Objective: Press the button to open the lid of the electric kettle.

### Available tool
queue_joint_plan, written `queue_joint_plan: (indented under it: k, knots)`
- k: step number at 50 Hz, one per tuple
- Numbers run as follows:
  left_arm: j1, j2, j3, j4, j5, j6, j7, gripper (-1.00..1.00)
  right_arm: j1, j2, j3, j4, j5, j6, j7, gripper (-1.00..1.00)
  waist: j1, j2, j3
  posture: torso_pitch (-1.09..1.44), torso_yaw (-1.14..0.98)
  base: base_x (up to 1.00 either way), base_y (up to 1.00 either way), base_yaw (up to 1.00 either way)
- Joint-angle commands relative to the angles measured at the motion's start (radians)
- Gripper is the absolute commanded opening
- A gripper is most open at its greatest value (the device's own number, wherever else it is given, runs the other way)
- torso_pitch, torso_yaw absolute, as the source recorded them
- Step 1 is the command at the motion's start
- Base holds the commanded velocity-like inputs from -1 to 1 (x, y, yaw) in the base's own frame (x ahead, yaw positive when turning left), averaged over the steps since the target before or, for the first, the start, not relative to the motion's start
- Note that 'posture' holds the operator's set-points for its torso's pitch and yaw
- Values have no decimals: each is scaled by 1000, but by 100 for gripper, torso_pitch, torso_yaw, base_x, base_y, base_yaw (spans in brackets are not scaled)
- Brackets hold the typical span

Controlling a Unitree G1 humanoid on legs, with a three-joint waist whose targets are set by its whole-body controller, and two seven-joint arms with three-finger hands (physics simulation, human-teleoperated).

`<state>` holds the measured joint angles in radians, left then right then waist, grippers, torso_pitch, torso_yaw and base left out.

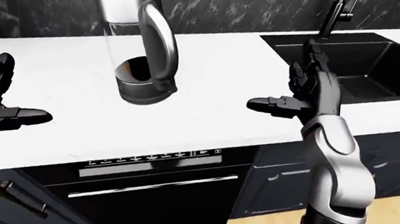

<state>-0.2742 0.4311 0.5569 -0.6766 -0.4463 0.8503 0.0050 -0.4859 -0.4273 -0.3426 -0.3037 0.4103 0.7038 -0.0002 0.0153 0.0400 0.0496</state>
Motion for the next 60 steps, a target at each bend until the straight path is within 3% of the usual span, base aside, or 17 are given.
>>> queue_joint_plan:
  k: [1, 5, 7, 8, 9, 11, 15, 18, 20, 21, 23, 25, 31, 34, 41, 55, 60]
  knots:
    - [-26, 15, 5, -37, -10, -35, -3, 100, -34, -22, -28, -40, -5, -39, -8, 100, -3, -8, -16, 0, 0, 28, 30, 0]
    - [-24, 17, 5, -36, -11, -36, -3, 100, -34, -21, -29, -46, -1, -34, -10, 100, 1, -51, -9, 0, 0, 28, 30, 0]
    - [-26, 19, 5, -36, -11, -36, -3, 100, -36, -22, -29, -46, 0, -34, -11, 100, 1, -94, -23, 0, 0, 28, 21, 0]
    - [-28, 19, 4, -36, -12, -34, -2, 100, -36, -23, -30, -47, 1, -34, -11, 100, 3, -89, -33, 0, 0, 29, 12, 0]
    - [-29, 21, 5, -37, -14, -32, -1, 100, -37, -24, -31, -47, 2, -34, -11, 100, -10, -59, -25, 0, 0, 28, 13, 0]
    - [-31, 22, 6, -37, -15, -32, 0, 100, -38, -26, -31, -47, 3, -33, -11, 100, -14, -80, -21, 0, 0, 28, 14, 0]
    - [-27, 21, 8, -37, -15, -36, 3, 100, -36, -26, -30, -51, 3, -32, -12, 100, -23, -59, -23, 0, 0, 28, 13, 0]
    - [-29, 21, 9, -36, -16, -37, 8, 100, -37, -27, -30, -51, 3, -29, -13, 100, -32, -16, -14, 0, 0, 28, 18, 0]
    - [-29, 20, 12, -37, -21, -36, 12, 100, -35, -26, -30, -49, 2, -30, -12, 100, -31, 47, -40, 0, 0, 28, 28, 0]
    - [-31, 22, 15, -37, -25, -34, 14, 100, -36, -26, -31, -52, 4, -27, -12, 100, -23, 25, -39, 0, 0, 28, 41, 0]
    - [-31, 24, 15, -37, -28, -35, 18, 100, -39, -27, -33, -45, 4, -27, -16, 100, -11, 22, -16, 0, 0, 29, 43, 0]
    - [-28, 26, 11, -34, -23, -41, 20, 100, -40, -28, -35, -44, 7, -28, -18, 100, -7, -1, -19, 0, 0, 26, 29, 0]
    - [-32, 28, 15, -29, -2, -74, 46, 100, -47, -31, -28, -20, -9, -50, -28, 100, -7, -6, -13, 0, 0, 2, 0, 0]
    - [-29, 25, 12, -32, -1, -88, 40, 100, -48, -30, -28, -18, -12, -53, -27, 100, 7, -52, -8, 0, 0, 0, 0, 0]
    - [-13, 23, 35, -48, -51, -91, 20, 100, -53, -31, -35, -20, 7, -34, -35, 100, 11, -23, -23, 0, 0, 0, 0, 0]
    - [-1, 27, 34, -68, -61, -122, 3, 100, -54, -38, -30, -22, 7, -25, -37, 100, -7, -23, -28, 0, 0, 0, 0, 0]
    - [5, 21, 34, -61, -58, -124, 7, 100, -53, -38, -29, -21, 2, -25, -34, 100, -7, -22, -49, -5, 0, 0, 0, 0]
